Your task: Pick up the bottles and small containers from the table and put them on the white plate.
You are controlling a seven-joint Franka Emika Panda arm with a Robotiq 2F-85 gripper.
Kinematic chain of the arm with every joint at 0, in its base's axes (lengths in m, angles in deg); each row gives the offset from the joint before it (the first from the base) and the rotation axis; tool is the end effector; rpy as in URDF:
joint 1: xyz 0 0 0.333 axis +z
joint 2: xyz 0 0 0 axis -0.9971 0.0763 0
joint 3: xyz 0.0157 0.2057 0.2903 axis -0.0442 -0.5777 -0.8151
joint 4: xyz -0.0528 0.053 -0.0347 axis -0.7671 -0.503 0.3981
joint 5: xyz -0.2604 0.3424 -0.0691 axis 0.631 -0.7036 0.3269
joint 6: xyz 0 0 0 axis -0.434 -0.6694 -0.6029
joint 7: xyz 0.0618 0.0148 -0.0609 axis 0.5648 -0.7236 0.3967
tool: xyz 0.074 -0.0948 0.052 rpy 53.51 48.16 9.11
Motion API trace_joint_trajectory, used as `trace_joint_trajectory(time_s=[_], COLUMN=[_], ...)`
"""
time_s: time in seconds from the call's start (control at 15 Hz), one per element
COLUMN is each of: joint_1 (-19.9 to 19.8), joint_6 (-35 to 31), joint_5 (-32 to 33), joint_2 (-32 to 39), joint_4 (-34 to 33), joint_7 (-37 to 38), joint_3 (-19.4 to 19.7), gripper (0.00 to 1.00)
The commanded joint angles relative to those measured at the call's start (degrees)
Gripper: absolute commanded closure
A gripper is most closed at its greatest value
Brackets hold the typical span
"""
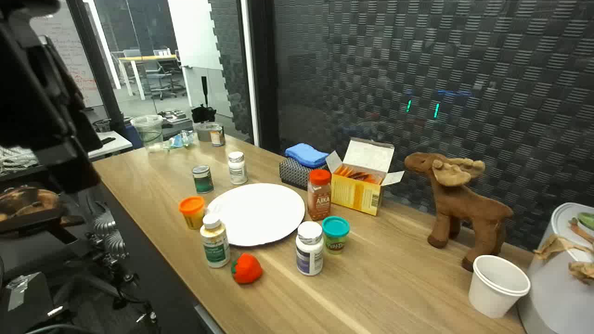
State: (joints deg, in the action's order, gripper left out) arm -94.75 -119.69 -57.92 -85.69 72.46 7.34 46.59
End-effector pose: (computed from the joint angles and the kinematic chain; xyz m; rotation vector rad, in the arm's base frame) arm 0.3101 -0.0770 0.4702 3.0424 -0.2955 0.2133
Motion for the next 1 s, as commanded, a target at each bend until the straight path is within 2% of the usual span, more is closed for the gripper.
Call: trace_joint_trajectory(time_s=[0.0,0.53,0.93], joint_1=[0.30,0.29,4.16], joint_6=[0.15,0.15,-3.26], joint_5=[0.21,0.21,-3.34], joint_2=[0.00,-0.25,15.33], joint_4=[-0.23,-0.36,-10.02], joint_7=[0.18,0.19,2.70], joint_3=[0.24,0.24,-2.34], gripper=[0.00,0.00,0.00])
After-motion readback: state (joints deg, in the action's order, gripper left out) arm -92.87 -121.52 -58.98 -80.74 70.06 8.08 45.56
